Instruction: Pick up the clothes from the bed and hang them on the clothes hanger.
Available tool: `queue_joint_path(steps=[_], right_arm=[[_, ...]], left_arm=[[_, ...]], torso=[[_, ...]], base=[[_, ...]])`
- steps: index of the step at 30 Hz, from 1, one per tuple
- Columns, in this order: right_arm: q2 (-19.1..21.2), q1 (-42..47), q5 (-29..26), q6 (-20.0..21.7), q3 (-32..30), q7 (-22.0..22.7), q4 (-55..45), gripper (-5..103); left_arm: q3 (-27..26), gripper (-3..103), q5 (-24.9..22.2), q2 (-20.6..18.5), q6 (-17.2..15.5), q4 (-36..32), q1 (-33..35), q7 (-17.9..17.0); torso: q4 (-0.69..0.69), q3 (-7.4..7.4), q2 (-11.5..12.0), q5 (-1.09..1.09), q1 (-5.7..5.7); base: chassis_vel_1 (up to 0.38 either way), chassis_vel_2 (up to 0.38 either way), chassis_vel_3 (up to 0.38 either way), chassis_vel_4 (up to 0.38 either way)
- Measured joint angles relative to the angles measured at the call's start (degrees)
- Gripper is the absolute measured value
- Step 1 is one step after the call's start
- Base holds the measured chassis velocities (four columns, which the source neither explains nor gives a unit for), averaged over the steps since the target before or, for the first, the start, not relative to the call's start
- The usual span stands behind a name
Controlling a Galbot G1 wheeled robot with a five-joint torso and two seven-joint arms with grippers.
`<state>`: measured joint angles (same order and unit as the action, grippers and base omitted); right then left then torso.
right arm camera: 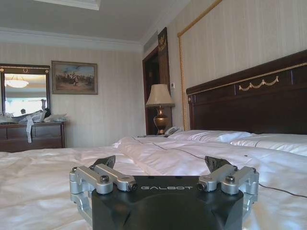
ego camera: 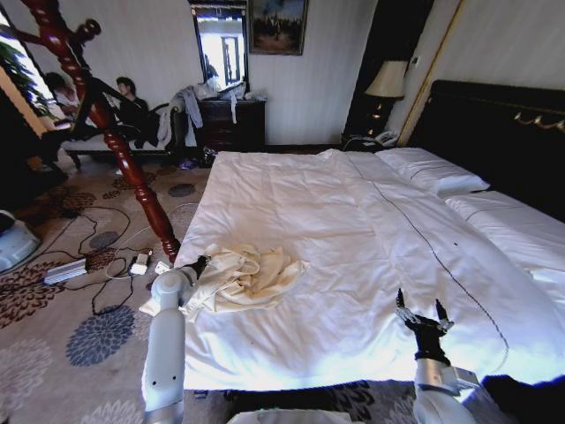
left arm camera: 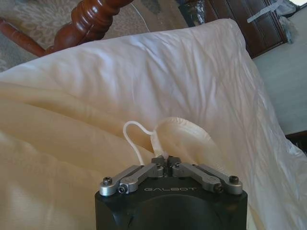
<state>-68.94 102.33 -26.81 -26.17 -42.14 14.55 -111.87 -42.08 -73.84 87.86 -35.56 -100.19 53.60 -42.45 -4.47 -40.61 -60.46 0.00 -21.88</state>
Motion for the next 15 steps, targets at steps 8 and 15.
queue_joint_path(steps=[8,15], right_arm=[[3.0,0.2,-0.8,0.0,0.1,0.5,-0.5,100],[13.9,-0.2,-11.6,0.4,2.1,-2.5,-5.1,100]], left_arm=[[4.4,0,3.8,-8.3,1.5,-7.1,5.0,2.2],[9.8,0,21.9,-17.2,7.7,-11.7,14.5,14.5]], torso=[[0.0,0.0,0.0,0.02,0.0],[0.04,0.0,0.0,-0.01,0.0]], base=[[0.0,0.0,0.0,0.0],[0.0,0.0,0.0,0.0]])
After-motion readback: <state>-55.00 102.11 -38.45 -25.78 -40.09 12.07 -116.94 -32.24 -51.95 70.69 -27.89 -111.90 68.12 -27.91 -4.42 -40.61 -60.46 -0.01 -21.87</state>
